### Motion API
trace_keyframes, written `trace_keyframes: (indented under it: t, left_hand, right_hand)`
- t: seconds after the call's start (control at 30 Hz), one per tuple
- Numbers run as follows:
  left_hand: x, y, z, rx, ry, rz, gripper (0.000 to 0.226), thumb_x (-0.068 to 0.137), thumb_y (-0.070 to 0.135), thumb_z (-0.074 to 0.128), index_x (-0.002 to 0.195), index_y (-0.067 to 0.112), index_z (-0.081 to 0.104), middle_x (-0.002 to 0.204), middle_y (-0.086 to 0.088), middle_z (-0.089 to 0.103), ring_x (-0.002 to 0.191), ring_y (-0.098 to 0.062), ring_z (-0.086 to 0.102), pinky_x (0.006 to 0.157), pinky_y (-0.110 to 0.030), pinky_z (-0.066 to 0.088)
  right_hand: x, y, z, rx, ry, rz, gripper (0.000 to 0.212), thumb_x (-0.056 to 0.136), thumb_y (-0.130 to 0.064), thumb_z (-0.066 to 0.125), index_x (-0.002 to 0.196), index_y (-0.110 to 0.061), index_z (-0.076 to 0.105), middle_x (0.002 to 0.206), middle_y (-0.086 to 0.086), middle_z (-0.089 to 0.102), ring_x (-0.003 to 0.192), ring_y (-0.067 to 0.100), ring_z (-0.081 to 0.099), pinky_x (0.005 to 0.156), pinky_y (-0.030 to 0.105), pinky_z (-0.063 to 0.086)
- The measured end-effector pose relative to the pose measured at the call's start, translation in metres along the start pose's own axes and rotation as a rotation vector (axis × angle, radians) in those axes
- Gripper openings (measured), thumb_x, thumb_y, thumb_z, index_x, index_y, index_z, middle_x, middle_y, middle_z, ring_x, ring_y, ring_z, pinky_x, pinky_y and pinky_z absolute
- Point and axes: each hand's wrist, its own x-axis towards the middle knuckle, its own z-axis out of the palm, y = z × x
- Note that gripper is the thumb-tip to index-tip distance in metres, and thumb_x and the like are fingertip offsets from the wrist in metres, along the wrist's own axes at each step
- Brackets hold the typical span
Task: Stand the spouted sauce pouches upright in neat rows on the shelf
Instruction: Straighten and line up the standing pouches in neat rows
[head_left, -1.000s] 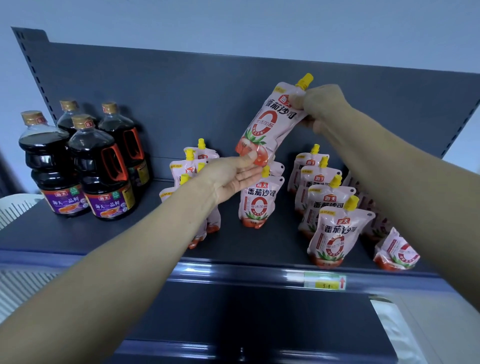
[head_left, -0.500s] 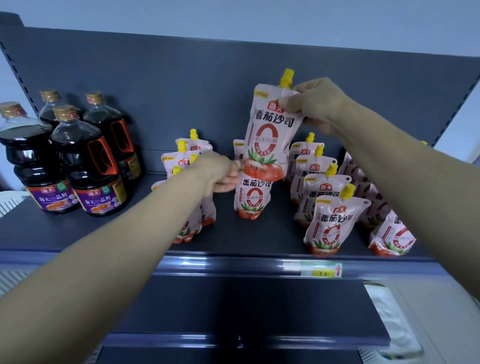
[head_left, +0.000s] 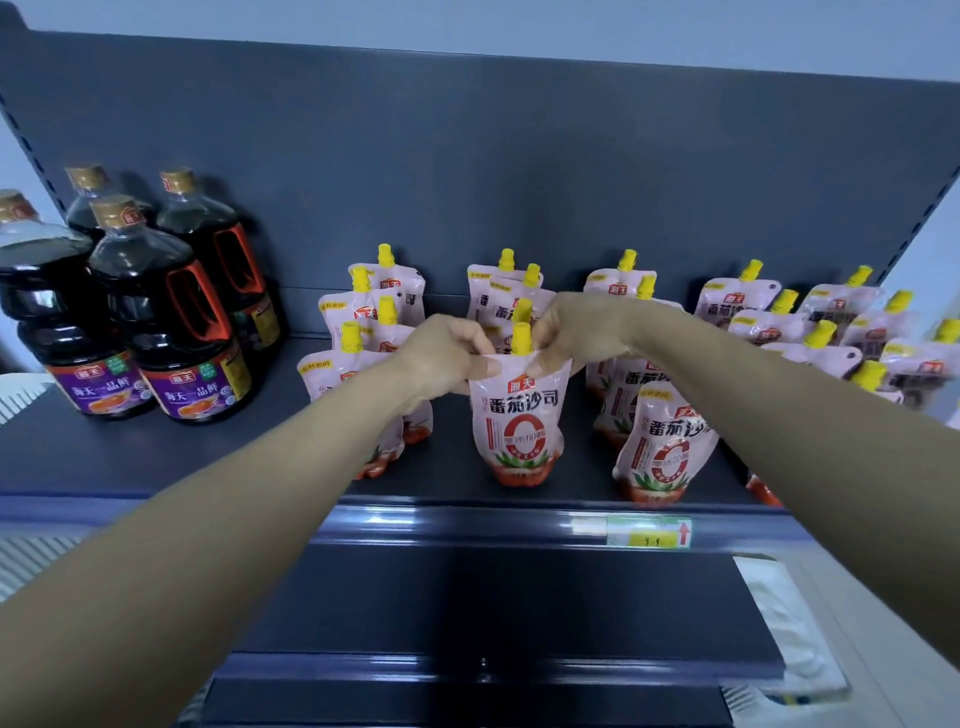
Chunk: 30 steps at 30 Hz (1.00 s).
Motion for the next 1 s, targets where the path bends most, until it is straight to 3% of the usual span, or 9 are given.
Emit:
trace_keyframes:
  t: [0.13, 0.3, 0.43, 0.53, 0.63, 0.73, 0.8, 0.9, 1.0]
  left_hand:
    - [0.005, -0.006, 0.007, 0.076, -0.008, 0.009, 0.024, 0.083, -0.002, 0.063, 0.065, 0.012, 0.056, 0.073, -0.006, 0.061, 0.072, -0.016, 0.059, 0.066, -0.027, 0.056]
    - [0.011, -0.006, 0.008, 0.212, -0.057, 0.005, 0.021, 0.079, 0.001, 0.069, 0.069, 0.016, 0.060, 0.078, -0.004, 0.063, 0.084, -0.022, 0.061, 0.081, -0.038, 0.053]
    - [0.010, -0.010, 0.009, 0.268, -0.111, -0.027, 0.013, 0.075, 0.003, 0.074, 0.085, 0.010, 0.071, 0.090, -0.008, 0.071, 0.095, -0.026, 0.067, 0.090, -0.043, 0.053]
    - [0.010, -0.009, 0.010, 0.291, -0.101, -0.028, 0.019, 0.075, 0.003, 0.073, 0.094, 0.007, 0.071, 0.091, -0.007, 0.071, 0.094, -0.023, 0.067, 0.092, -0.042, 0.052]
    - [0.012, -0.008, 0.010, 0.319, -0.116, -0.022, 0.020, 0.076, 0.003, 0.072, 0.095, 0.010, 0.071, 0.095, -0.006, 0.072, 0.095, -0.022, 0.067, 0.093, -0.042, 0.052]
    - [0.013, -0.007, 0.009, 0.298, -0.152, -0.020, 0.019, 0.076, 0.004, 0.072, 0.093, 0.011, 0.071, 0.093, -0.005, 0.072, 0.095, -0.022, 0.068, 0.093, -0.042, 0.052]
    - [0.013, -0.004, 0.011, 0.306, -0.161, 0.006, 0.018, 0.075, 0.006, 0.074, 0.090, 0.015, 0.072, 0.089, 0.001, 0.072, 0.092, -0.018, 0.068, 0.093, -0.038, 0.052]
    - [0.014, -0.004, 0.015, 0.341, -0.150, 0.062, 0.018, 0.075, 0.005, 0.074, 0.091, 0.011, 0.074, 0.092, 0.001, 0.074, 0.092, -0.017, 0.069, 0.094, -0.037, 0.051]
    - [0.016, -0.008, 0.016, 0.363, -0.132, 0.098, 0.023, 0.075, 0.003, 0.074, 0.097, 0.008, 0.073, 0.098, -0.002, 0.074, 0.095, -0.018, 0.068, 0.094, -0.038, 0.051]
  right_hand:
    - [-0.003, 0.005, -0.016, 0.065, -0.077, 0.027, 0.007, 0.086, -0.010, 0.067, 0.085, -0.014, 0.072, 0.084, -0.003, 0.069, 0.079, 0.009, 0.067, 0.077, 0.023, 0.057]
    - [0.001, 0.009, -0.042, 0.110, 0.038, 0.050, 0.009, 0.086, -0.008, 0.067, 0.095, -0.009, 0.069, 0.089, 0.006, 0.073, 0.078, 0.011, 0.071, 0.067, 0.015, 0.058]
    - [0.008, 0.005, -0.030, 0.087, -0.130, 0.083, 0.022, 0.085, -0.012, 0.068, 0.107, -0.008, 0.067, 0.098, 0.006, 0.071, 0.082, 0.011, 0.069, 0.071, 0.017, 0.058]
    - [0.008, 0.000, -0.027, 0.036, -0.136, 0.077, 0.018, 0.084, -0.013, 0.068, 0.101, -0.008, 0.068, 0.094, 0.005, 0.071, 0.080, 0.012, 0.068, 0.077, 0.021, 0.057]
    - [0.009, -0.002, -0.036, 0.057, -0.035, 0.058, 0.008, 0.084, -0.008, 0.062, 0.090, -0.006, 0.067, 0.086, 0.008, 0.071, 0.081, 0.020, 0.071, 0.080, 0.028, 0.056]
    - [0.018, 0.004, -0.042, -0.033, 0.122, 0.089, 0.018, 0.083, -0.005, 0.059, 0.097, 0.004, 0.067, 0.085, 0.013, 0.069, 0.073, 0.020, 0.065, 0.076, 0.030, 0.055]
    - [0.027, 0.009, -0.040, -0.182, 0.242, 0.101, 0.030, 0.081, -0.010, 0.063, 0.107, 0.004, 0.064, 0.104, 0.018, 0.068, 0.085, 0.023, 0.061, 0.083, 0.037, 0.052]
    - [0.035, 0.013, -0.032, -0.246, 0.179, 0.099, 0.051, 0.080, -0.019, 0.070, 0.127, -0.006, 0.055, 0.126, 0.008, 0.059, 0.114, 0.027, 0.055, 0.100, 0.040, 0.046]
    - [0.042, 0.016, -0.023, -0.204, 0.106, 0.041, 0.049, 0.082, -0.031, 0.070, 0.124, -0.011, 0.059, 0.121, 0.004, 0.061, 0.112, 0.023, 0.056, 0.100, 0.039, 0.045]
